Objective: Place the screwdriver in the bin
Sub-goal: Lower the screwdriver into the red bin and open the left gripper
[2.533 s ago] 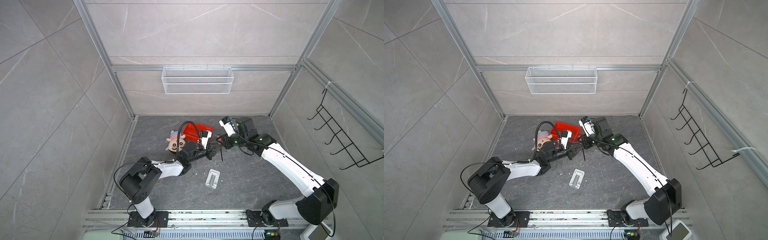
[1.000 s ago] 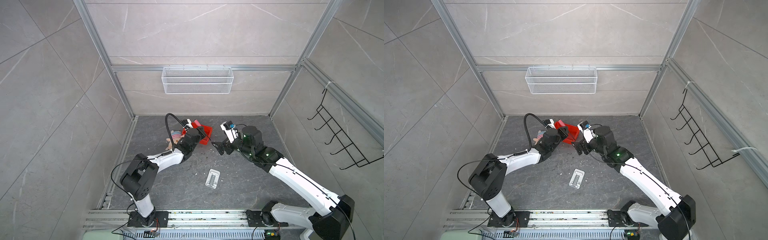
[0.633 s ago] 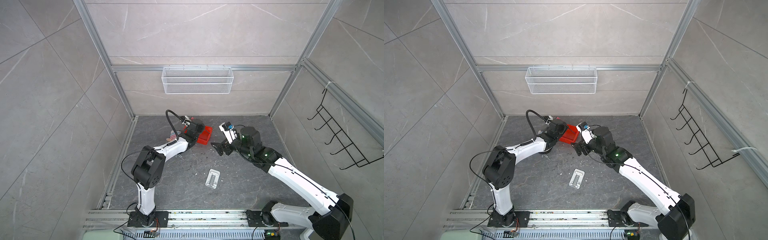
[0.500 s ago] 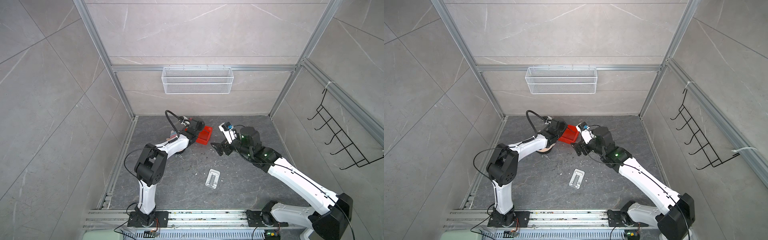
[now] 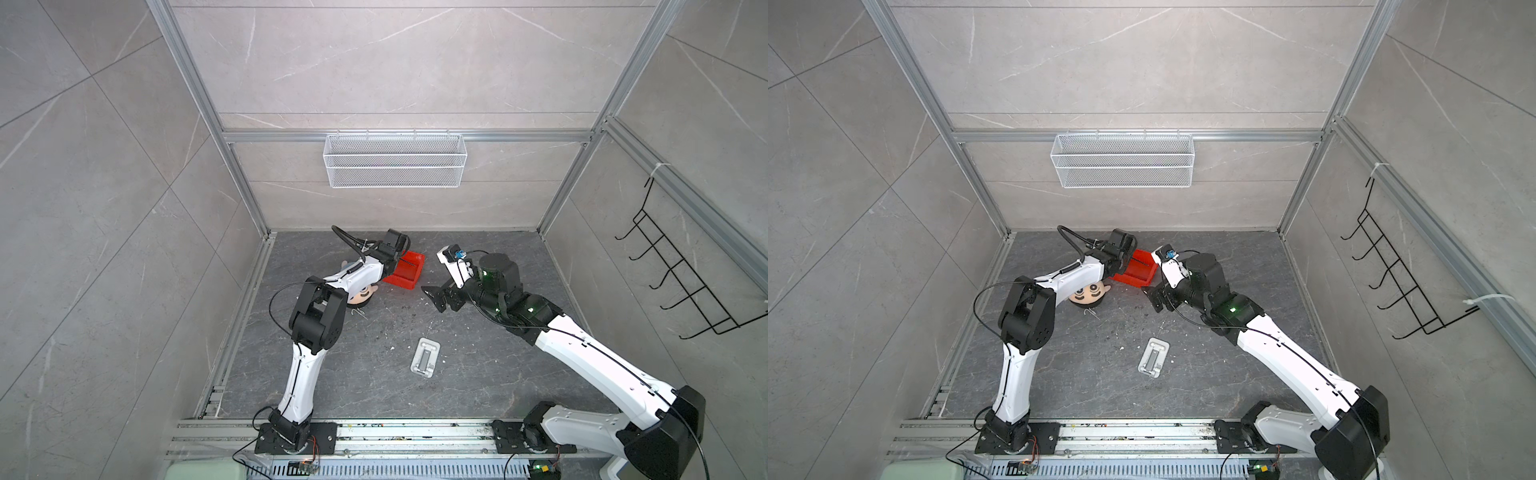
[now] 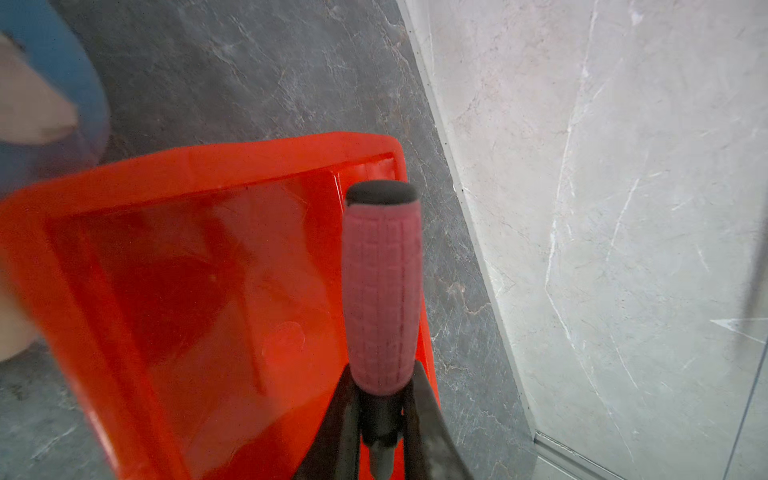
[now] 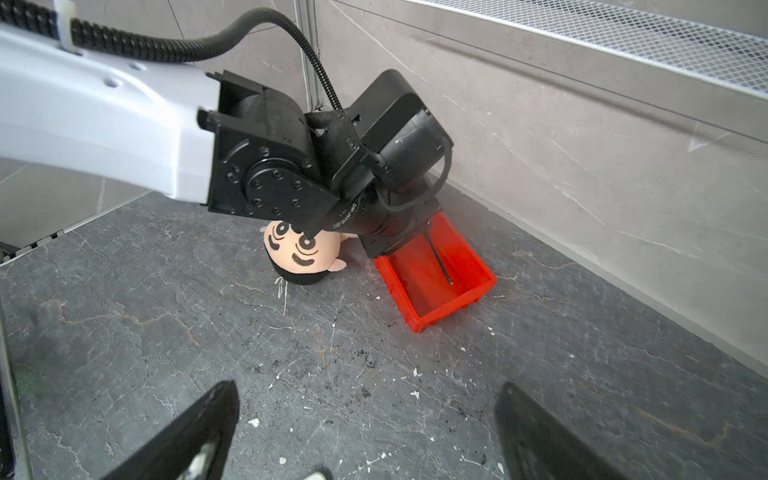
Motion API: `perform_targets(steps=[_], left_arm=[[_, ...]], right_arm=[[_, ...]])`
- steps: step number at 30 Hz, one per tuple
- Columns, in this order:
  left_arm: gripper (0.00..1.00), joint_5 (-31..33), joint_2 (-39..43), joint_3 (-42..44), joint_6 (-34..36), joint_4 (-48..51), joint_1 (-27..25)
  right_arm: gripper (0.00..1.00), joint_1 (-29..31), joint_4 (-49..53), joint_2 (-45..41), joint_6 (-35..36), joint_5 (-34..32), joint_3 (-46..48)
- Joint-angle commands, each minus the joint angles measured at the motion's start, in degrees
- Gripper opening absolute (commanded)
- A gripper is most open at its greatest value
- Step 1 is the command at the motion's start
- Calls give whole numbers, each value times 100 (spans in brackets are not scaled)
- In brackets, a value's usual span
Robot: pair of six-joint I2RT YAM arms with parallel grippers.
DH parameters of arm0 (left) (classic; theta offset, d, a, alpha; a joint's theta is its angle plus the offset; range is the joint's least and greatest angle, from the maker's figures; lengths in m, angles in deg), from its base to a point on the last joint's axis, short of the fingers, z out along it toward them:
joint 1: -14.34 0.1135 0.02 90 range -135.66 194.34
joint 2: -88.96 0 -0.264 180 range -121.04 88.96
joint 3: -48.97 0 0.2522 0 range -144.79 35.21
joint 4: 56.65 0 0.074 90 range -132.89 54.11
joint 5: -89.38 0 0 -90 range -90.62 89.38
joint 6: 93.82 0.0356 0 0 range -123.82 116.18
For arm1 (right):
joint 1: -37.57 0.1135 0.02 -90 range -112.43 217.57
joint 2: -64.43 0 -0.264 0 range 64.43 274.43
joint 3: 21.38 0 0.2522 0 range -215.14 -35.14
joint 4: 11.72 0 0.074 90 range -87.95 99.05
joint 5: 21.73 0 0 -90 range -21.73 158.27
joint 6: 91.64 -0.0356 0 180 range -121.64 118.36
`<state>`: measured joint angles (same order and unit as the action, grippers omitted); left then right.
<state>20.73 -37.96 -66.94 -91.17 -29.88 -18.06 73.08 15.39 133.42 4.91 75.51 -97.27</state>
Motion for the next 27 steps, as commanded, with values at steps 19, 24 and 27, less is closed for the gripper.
perform_targets(steps=[19,24,27], left_arm=[[21,-250,-493,-673,-498,617,90],[40,-253,-410,-620,-381,447,96],[51,-307,-312,-488,-281,219,98]], right_arm=[[99,42,105,-125,75,-86,184],[99,44,103,-149,57,-89,183],[99,39,132,-149,49,-101,169]])
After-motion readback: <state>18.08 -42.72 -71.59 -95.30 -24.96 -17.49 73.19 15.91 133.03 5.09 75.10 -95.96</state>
